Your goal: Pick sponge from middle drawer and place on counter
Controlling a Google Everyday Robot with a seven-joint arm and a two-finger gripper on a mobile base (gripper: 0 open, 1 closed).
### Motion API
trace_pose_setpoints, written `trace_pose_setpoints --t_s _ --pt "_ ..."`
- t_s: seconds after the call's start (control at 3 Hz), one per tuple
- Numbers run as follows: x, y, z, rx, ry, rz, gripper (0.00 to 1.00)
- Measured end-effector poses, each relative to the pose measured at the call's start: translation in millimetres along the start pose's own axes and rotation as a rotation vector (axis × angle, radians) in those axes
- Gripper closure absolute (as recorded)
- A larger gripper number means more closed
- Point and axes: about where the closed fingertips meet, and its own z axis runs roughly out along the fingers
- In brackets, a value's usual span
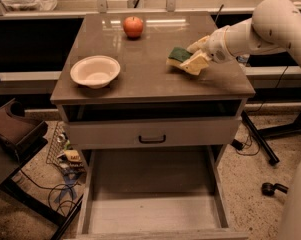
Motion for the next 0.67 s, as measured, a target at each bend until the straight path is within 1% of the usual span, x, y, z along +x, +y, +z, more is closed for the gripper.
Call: trace_pose_setpoints --t_s 0.33,0.67 --pt "-0.2 1.3 2.6 -0.004 0.000 0.000 0.05" --pt "-0.4 1.8 3.8 -0.006 -0.001 0.000 0.00"
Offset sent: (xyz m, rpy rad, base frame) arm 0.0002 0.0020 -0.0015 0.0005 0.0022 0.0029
